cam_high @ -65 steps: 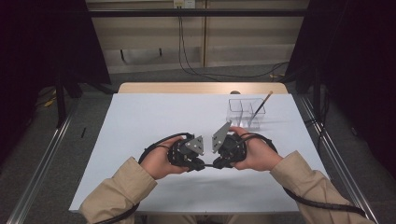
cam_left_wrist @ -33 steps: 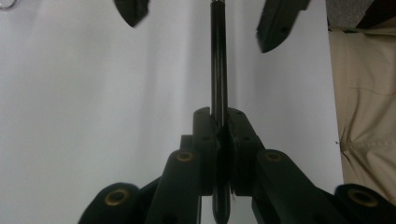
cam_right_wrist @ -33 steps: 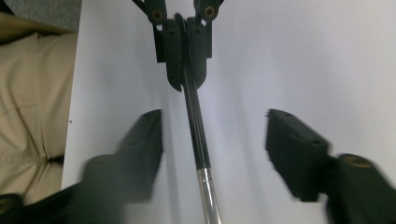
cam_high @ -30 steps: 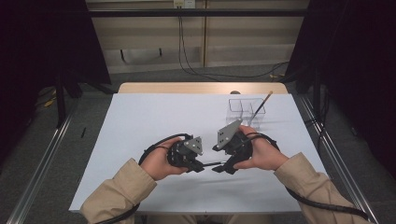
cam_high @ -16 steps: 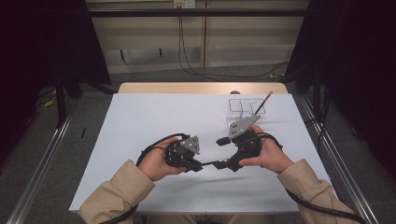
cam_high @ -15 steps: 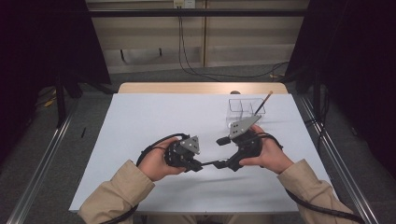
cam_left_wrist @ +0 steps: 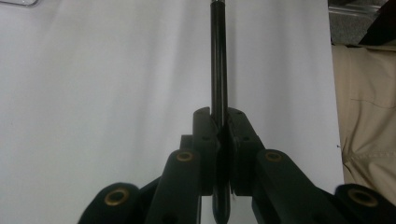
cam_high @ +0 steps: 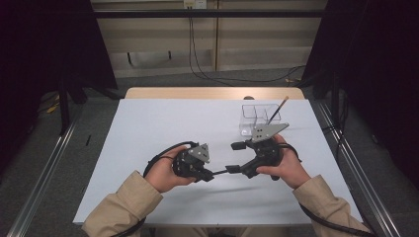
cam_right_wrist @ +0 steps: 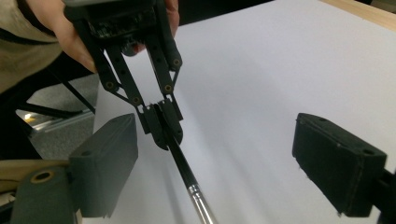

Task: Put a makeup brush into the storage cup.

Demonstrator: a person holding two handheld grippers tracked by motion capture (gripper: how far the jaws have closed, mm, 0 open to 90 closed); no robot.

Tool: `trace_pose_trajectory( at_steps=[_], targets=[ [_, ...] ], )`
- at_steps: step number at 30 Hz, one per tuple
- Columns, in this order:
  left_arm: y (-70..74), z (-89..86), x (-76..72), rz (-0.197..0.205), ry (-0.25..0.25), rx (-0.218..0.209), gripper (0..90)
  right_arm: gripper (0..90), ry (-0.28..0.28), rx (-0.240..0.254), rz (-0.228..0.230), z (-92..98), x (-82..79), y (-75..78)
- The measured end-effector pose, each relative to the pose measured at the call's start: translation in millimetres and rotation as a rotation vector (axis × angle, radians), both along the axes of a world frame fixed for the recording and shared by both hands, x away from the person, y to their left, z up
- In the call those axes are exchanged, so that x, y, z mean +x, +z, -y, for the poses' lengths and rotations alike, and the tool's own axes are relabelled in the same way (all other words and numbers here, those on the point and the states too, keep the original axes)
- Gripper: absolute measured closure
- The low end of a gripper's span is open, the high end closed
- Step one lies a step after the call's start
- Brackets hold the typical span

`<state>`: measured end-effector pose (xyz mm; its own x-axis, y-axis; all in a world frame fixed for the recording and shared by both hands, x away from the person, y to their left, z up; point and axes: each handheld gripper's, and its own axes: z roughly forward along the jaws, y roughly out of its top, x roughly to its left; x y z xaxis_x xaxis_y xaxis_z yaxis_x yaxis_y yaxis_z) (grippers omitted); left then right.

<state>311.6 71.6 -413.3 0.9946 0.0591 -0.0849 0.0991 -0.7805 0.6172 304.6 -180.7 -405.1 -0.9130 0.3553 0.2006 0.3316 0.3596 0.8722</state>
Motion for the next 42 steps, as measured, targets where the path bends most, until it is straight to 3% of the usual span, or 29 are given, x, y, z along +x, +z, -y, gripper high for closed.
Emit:
trace_pose_trajectory(
  at_steps=[7,20,42],
  targets=[
    [-1.3,-3.2,-0.5,-0.002,0.01,-0.008,83.9,14.1,-0.029,0.06,0.016,4.0,-1.0,-1.3],
    [-1.1,-9.5,-0.6,-0.006,0.029,-0.06,83.9,14.1,-0.041,0.074,0.033,3.2,-1.3,-1.4],
    [-4.1,-24.3,1.3,-0.035,0.107,-0.242,83.9,14.5,-0.049,0.119,0.034,2.4,-0.8,-1.4]
  ],
)
